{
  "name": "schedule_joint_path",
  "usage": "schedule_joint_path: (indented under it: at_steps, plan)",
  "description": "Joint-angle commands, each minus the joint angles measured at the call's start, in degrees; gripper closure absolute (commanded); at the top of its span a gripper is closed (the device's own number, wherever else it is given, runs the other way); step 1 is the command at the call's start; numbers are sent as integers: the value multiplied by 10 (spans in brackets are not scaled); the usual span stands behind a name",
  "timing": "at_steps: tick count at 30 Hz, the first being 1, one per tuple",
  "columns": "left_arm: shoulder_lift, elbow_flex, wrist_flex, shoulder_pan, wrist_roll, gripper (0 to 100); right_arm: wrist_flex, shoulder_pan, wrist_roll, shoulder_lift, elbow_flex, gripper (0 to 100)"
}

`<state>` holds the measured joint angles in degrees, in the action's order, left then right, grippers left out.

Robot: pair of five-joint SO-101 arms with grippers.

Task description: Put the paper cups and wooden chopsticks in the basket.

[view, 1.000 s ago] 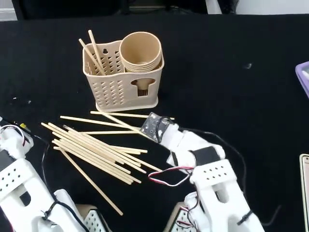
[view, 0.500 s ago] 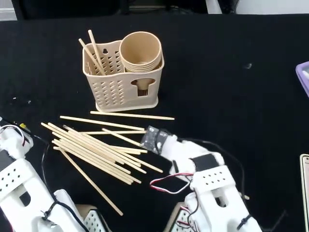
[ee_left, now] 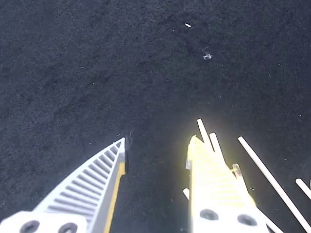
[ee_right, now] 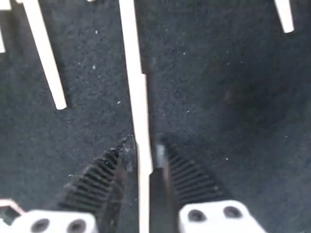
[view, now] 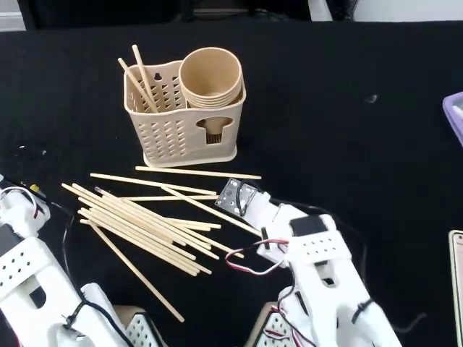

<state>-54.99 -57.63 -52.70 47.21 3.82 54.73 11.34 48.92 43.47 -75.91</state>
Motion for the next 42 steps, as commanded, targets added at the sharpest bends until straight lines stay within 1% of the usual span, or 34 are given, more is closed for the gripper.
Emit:
schedule_joint_path:
  at_steps: [1,3,6,13,18,23,26,28,29,31,34,38,42]
  plan:
    - [-11,5,9,-7,-2,790,0,-11,-6,-29,40,879]
    - [-11,5,9,-7,-2,790,-21,-12,-7,-37,38,898]
    - [-11,5,9,-7,-2,790,-48,-12,-7,-43,30,990]
    - [-11,6,9,-7,-2,790,-52,-15,-9,-40,34,988]
    - [-11,7,9,-7,-2,790,-56,4,-14,-43,42,987]
    - [-11,7,9,-7,-2,790,-51,47,-86,-44,87,974]
    - [-11,7,9,-7,-2,790,-52,92,-145,-44,116,900]
    - [-11,7,9,-7,-2,790,-56,128,-169,-44,122,848]
    - [-11,6,9,-7,-2,790,-58,143,-171,-44,122,830]
    - [-11,6,9,-7,-2,790,-82,158,-172,-45,116,825]
    - [-11,6,9,-7,-2,790,-130,158,-170,-68,103,825]
    - [-11,6,9,-7,-2,790,-167,158,-169,-148,112,825]
    - [-11,6,9,-7,-2,790,-180,158,-169,-239,147,827]
